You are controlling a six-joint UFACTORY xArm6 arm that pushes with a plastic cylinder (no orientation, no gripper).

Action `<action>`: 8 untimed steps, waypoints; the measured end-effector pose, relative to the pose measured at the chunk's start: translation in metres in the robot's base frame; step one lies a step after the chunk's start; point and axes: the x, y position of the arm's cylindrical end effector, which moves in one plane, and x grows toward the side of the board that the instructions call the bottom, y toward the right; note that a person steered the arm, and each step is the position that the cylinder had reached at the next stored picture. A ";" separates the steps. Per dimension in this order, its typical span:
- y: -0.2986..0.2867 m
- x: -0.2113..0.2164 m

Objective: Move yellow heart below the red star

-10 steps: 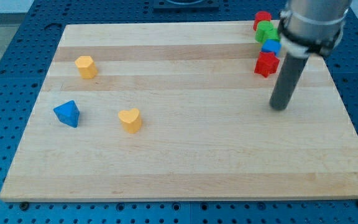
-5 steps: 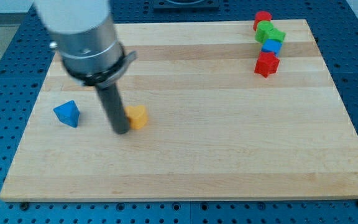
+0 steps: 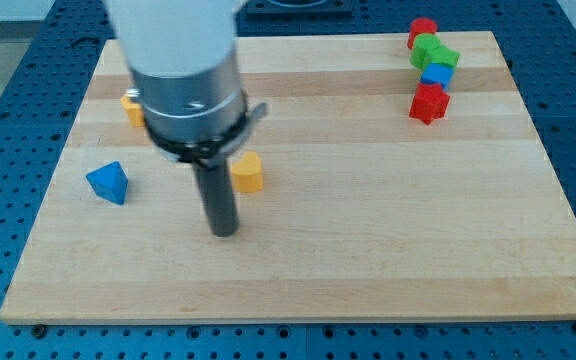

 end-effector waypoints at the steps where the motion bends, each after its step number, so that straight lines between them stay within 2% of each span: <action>1: -0.001 -0.037; 2: 0.014 -0.066; 3: 0.067 -0.076; 6: 0.177 -0.090; 7: 0.204 -0.093; 8: 0.205 -0.093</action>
